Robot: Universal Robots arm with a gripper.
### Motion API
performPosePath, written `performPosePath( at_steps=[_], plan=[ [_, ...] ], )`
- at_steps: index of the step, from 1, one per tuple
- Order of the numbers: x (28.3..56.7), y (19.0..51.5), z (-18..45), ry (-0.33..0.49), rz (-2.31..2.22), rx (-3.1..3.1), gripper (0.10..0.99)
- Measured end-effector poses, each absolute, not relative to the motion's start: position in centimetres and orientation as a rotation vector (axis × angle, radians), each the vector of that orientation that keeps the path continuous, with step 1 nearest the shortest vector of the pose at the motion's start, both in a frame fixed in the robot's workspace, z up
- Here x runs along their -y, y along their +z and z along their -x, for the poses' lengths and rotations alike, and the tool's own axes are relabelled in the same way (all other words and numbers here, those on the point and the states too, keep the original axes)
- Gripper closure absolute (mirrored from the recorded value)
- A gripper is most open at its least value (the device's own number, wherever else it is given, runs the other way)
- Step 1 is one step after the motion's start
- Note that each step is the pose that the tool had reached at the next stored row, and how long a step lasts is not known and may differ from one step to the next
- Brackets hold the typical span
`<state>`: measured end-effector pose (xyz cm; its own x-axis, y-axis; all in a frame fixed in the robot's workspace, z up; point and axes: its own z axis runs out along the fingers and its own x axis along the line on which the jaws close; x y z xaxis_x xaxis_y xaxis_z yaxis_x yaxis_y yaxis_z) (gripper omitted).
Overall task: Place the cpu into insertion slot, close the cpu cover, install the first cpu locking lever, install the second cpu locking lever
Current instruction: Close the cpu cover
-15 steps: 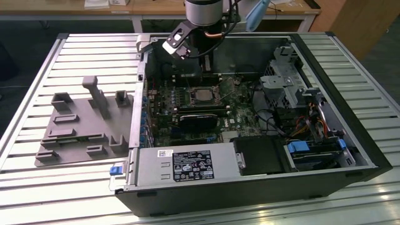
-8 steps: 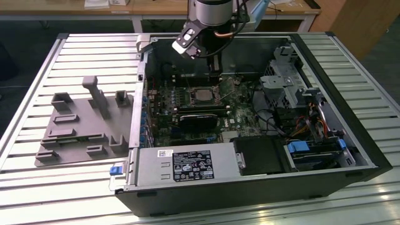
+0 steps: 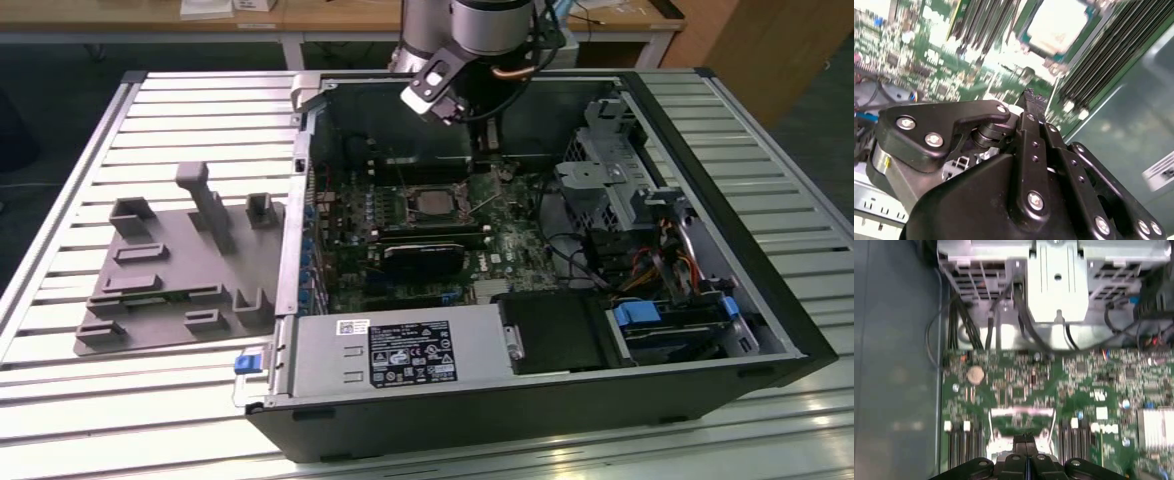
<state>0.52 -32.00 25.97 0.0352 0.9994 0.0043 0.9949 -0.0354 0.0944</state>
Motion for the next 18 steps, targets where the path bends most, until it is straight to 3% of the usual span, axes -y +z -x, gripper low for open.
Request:
performPosePath(
  at_steps=[18],
  plan=[
    [32.0, 25.5, -5.5, 0.095, -2.217, -2.14, 0.98]
  ],
)
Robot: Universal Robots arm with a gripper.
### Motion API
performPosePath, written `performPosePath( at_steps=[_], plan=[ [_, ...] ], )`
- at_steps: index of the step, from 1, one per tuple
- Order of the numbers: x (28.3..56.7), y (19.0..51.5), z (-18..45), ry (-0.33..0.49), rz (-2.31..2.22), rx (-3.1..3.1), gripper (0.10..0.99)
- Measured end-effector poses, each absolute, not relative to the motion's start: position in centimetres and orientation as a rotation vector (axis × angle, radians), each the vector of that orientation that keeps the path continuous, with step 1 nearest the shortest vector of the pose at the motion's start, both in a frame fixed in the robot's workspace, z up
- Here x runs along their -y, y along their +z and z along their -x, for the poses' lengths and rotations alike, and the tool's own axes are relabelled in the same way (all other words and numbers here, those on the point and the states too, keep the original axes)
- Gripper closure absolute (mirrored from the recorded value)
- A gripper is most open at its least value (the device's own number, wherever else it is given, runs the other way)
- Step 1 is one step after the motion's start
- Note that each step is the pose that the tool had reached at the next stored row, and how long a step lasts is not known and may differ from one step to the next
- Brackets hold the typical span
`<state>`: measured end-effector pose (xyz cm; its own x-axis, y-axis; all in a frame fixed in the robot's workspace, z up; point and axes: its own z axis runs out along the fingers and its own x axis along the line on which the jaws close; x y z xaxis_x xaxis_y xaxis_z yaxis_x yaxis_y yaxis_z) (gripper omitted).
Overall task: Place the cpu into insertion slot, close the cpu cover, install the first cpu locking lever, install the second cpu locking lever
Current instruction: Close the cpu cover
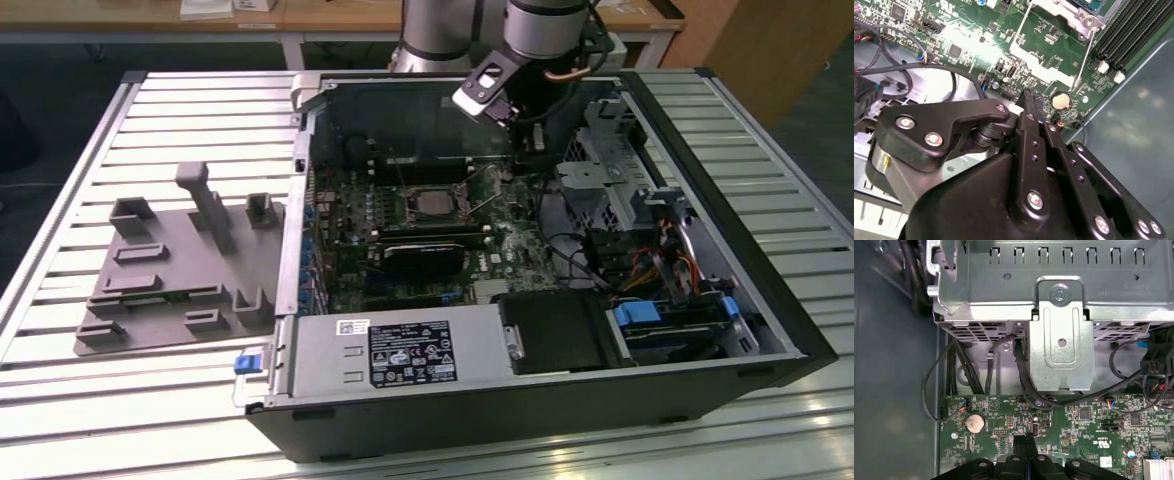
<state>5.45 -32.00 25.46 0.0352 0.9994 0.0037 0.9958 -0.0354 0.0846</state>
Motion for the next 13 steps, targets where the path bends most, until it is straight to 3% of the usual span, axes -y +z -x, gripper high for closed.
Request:
performPosePath(
  at_steps=[13],
  plan=[
    [32.0, 23.5, -5.5, 0.054, -2.237, -2.159, 0.98]
  ],
)
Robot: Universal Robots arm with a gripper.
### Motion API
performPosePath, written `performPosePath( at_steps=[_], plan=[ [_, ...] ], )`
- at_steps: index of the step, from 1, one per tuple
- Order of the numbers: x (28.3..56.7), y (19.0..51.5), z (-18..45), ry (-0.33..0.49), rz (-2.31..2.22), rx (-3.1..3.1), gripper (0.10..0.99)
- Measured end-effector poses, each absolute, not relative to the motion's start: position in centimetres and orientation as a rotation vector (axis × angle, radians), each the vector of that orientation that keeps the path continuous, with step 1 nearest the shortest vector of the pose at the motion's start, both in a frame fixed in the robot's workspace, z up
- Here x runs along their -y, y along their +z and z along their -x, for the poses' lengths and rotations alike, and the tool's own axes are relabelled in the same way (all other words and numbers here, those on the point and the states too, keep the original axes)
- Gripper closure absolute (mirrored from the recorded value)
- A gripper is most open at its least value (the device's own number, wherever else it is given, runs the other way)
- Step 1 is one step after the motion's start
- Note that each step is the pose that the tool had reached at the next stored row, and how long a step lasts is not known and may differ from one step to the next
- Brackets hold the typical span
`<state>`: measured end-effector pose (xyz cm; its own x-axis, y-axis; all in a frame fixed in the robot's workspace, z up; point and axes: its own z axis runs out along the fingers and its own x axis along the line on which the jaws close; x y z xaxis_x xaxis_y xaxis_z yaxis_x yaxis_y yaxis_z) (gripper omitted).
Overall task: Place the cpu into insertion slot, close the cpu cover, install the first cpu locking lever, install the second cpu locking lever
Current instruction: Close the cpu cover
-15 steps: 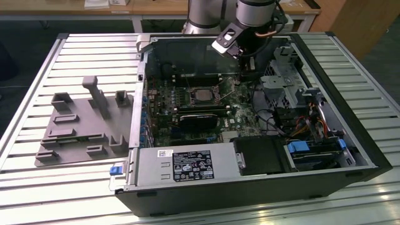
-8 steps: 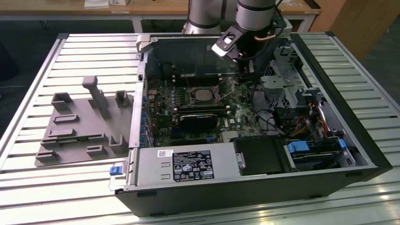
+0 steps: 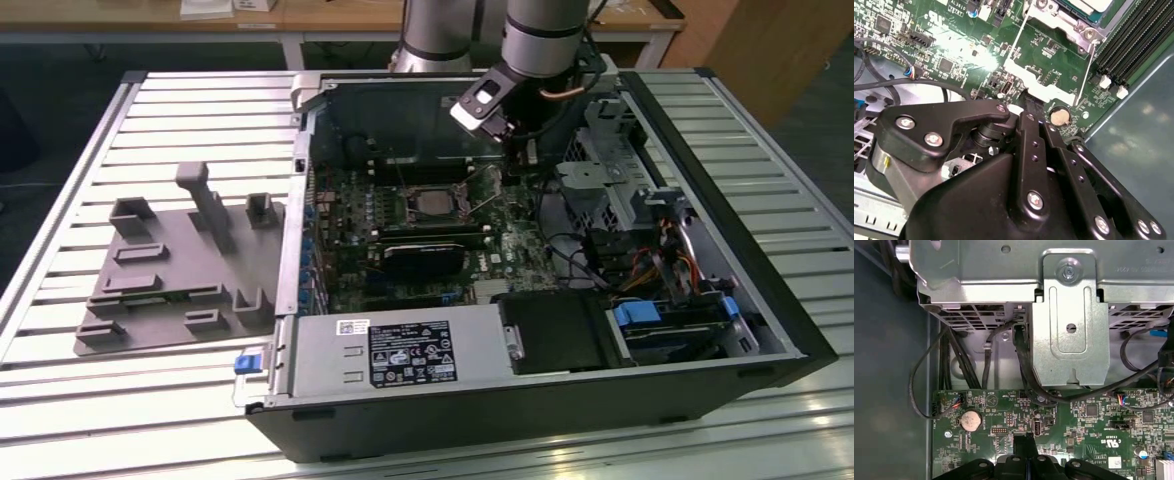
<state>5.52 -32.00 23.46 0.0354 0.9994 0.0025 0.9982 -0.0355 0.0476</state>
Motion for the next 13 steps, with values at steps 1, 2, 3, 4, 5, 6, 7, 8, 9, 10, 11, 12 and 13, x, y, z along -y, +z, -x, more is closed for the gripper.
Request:
performPosePath(
  at_steps=[1, 2, 3, 4, 5, 6, 7, 8, 9, 10, 11, 12, 13],
  plan=[
    [32.0, 23.46, -5.52, 0.054, -2.237, -2.159, 0.98],
    [32.01, 23.46, -5.53, 0.053, -2.237, -2.159, 0.98],
    [32.0, 23.46, -5.53, 0.053, -2.236, -2.159, 0.98],
    [32.0, 23.45, -5.53, 0.053, -2.236, -2.159, 0.98],
    [32.0, 23.45, -5.53, 0.053, -2.236, -2.159, 0.98],
    [32.0, 23.46, -5.53, 0.052, -2.237, -2.159, 0.98],
    [32.0, 23.45, -5.54, 0.048, -2.239, -2.161, 0.98],
    [32.0, 23.44, -5.54, 0.039, -2.243, -2.165, 0.98],
    [32.0, 23.44, -5.56, 0.026, -2.249, -2.171, 0.98],
    [32.0, 23.44, -5.6, 0.009, -2.257, -2.178, 0.98],
    [32.0, 23.43, -5.62, -0.01, -2.265, -2.186, 0.98],
    [32.0, 23.42, -5.65, -0.029, -2.273, -2.194, 0.98],
    [32.0, 23.41, -5.68, -0.047, -2.281, -2.202, 0.98]
  ],
)
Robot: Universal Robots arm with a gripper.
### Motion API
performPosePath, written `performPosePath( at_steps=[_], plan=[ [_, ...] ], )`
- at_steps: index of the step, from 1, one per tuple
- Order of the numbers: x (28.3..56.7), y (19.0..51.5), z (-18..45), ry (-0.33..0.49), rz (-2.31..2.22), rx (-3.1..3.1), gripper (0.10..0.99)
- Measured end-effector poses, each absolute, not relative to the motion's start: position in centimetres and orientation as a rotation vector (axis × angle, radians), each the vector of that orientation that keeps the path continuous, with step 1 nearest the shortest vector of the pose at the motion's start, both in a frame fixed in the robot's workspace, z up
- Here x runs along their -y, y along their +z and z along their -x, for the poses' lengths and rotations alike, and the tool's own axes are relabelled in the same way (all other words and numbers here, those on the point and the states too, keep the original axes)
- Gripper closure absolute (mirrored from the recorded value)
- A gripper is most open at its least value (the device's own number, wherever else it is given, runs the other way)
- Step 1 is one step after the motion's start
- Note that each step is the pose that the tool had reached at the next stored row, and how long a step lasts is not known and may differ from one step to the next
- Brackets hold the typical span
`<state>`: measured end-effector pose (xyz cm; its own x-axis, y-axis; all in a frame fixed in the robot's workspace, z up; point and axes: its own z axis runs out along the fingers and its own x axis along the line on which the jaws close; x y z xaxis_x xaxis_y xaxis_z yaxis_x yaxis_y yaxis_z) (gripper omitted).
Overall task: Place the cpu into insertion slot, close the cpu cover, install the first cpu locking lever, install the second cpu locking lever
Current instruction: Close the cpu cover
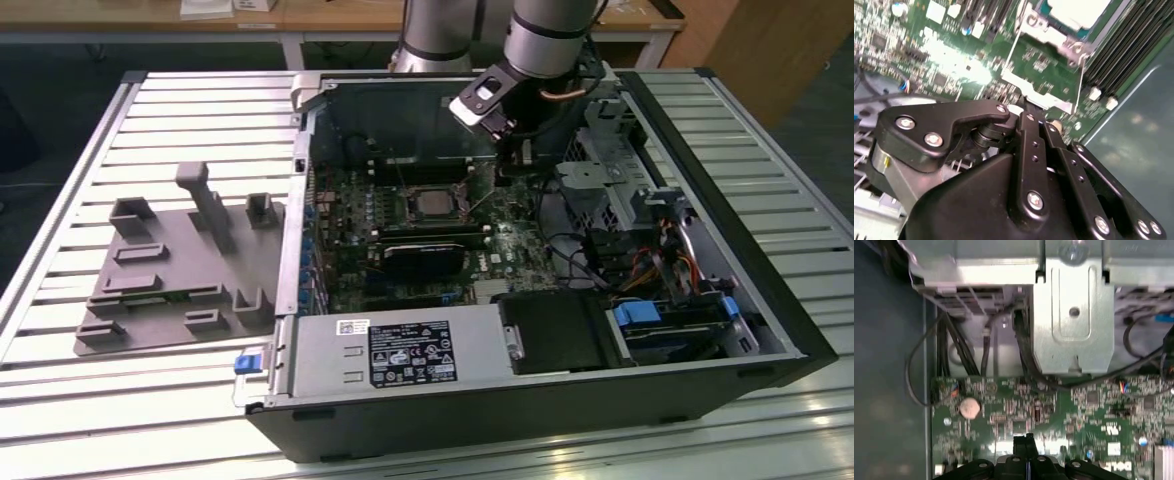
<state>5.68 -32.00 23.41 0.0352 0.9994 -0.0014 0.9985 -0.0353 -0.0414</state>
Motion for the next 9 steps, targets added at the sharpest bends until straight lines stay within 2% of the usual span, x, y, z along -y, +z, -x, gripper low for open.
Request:
performPosePath(
  at_steps=[3, 9],
  plan=[
    [32.0, 23.4, -5.72, 0.086, 2.221, 2.144, 0.98],
    [32.0, 23.38, -5.65, 0.087, 2.22, 2.143, 0.98]
  ],
)
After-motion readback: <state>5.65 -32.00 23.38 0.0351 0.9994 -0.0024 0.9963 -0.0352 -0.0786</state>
